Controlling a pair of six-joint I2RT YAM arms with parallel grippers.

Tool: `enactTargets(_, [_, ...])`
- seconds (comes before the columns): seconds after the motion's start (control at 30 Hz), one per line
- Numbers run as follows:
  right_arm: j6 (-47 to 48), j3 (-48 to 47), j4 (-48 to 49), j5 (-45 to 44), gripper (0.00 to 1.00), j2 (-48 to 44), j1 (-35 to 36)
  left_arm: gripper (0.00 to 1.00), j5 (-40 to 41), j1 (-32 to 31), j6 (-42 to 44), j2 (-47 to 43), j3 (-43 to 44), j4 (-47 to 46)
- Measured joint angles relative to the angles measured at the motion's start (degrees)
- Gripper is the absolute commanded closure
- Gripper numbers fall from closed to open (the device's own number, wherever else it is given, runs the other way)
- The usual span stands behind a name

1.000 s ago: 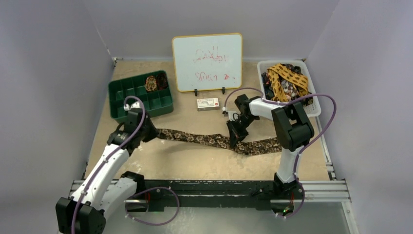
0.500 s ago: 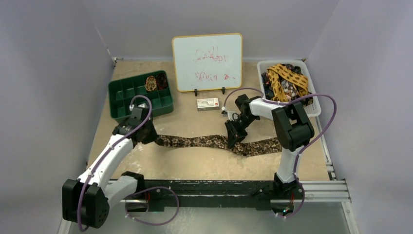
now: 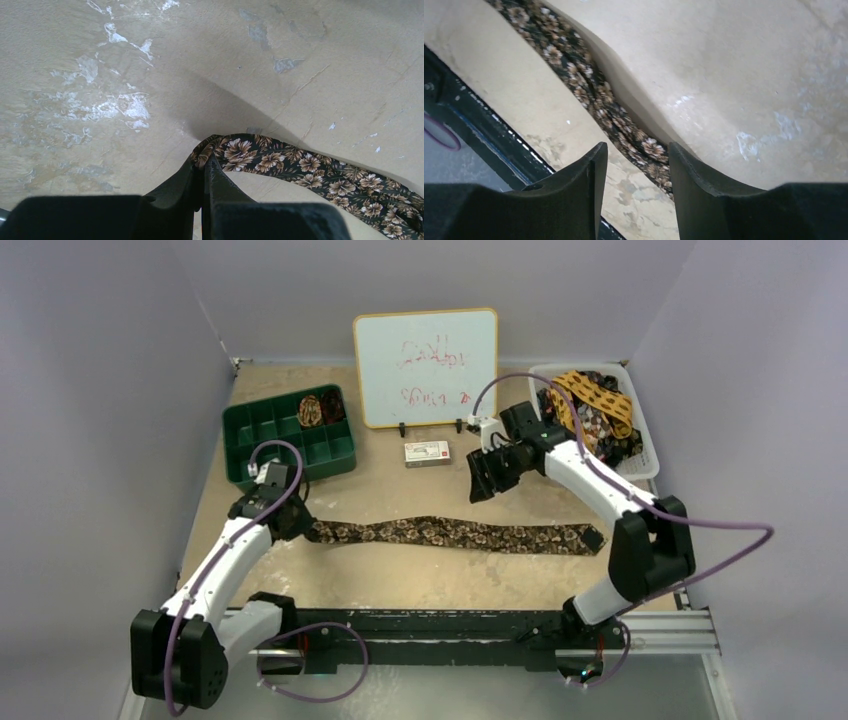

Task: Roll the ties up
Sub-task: Flatten out the tie at the center of the board.

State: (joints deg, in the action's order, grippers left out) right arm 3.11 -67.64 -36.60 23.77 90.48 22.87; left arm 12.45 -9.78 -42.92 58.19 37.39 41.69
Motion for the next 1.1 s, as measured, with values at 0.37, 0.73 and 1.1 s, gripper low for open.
enactTargets(0.37, [0.85, 14.21, 15.17, -0.20, 0.55, -5.20, 16.59, 1.00, -0.04, 0.02, 0.00, -0.57, 0.00, -0.02])
enactTargets(0.73, [1.53, 10.56, 16.22, -6.32, 0.61, 3.28, 18.95, 1.00, -0.46, 0.02, 0.02, -1.53, 0.00, -0.02])
enactTargets(1.1, [0.81, 8.87, 12.90, -10.71, 0.74, 6.58, 21.11, 1.00, -0.76, 0.09, 0.07, -1.68, 0.00, 0.02])
